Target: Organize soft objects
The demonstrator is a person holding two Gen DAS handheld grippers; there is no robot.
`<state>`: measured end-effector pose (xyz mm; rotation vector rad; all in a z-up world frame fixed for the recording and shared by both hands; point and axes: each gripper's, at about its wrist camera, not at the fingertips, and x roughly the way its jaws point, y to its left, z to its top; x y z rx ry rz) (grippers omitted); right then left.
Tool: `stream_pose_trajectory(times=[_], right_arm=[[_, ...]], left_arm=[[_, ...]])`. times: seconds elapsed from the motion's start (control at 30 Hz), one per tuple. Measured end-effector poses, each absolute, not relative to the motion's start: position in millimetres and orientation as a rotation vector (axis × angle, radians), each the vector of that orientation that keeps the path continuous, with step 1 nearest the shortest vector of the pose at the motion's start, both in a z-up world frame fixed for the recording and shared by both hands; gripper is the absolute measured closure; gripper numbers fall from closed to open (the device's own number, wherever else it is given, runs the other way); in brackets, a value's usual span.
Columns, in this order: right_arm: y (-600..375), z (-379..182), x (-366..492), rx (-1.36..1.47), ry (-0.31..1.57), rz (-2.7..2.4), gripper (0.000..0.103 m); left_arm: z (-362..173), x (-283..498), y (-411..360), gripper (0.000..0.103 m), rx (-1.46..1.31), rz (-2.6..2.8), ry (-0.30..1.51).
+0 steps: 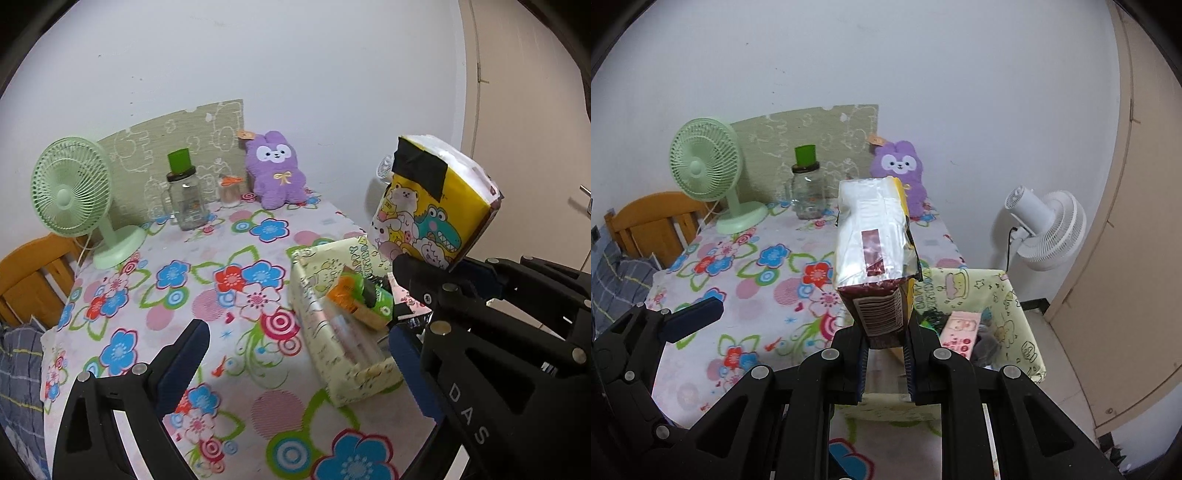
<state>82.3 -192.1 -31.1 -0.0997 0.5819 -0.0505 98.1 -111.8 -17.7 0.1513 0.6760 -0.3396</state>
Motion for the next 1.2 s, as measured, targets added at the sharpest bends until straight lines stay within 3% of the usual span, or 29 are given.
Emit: stream_pose_trajectory(times=[0.2, 0.3, 0.33, 0.37, 0.43, 0.47, 1.03, 1.2], right_arm=[[-212.5, -44.8, 95.9, -0.076, 0.611, -0.082, 0.084], [-219.8, -54.4, 101.2, -0.051, 0.640, -0.082, 0.077], [-220.7, -58.2, 103.8, -0.043, 0.658, -0.087, 0.067], [-220.7, -60.0, 104.7, -0.042, 0.666, -0.088, 0.049], [-218.0, -60.4, 100.9, -0.057, 0.638, -0.092, 0.028], [-215.5, -58.7, 97.6, -0.076, 0.609, -0.103, 0.025], [-157.9, -27.1, 55.2, -0.085, 0.487, -0.040, 0.003], [-142.6, -16.8, 37.0, -0.080, 0.445, -0.016, 0.002]], left_arm=[[-31.9, 110.5, -128.3, 0.004, 0.177, -0.336, 0.701], [-40.2, 114.6, -131.2, 0.004, 0.185, -0.329, 0.720], [-42.1, 114.7, -131.2, 0.004, 0.183, -0.330, 0.725], [-43.8, 114.8, -131.0, 0.004, 0.182, -0.331, 0.732], [-45.9, 115.1, -128.0, 0.004, 0.168, -0.331, 0.740], [-46.1, 114.6, -126.3, 0.004, 0.164, -0.328, 0.741], [-12.4, 76.7, -55.4, 0.000, 0.091, -0.164, 0.633], [0.0, 58.2, -31.1, 0.000, 0.054, -0.115, 0.592]])
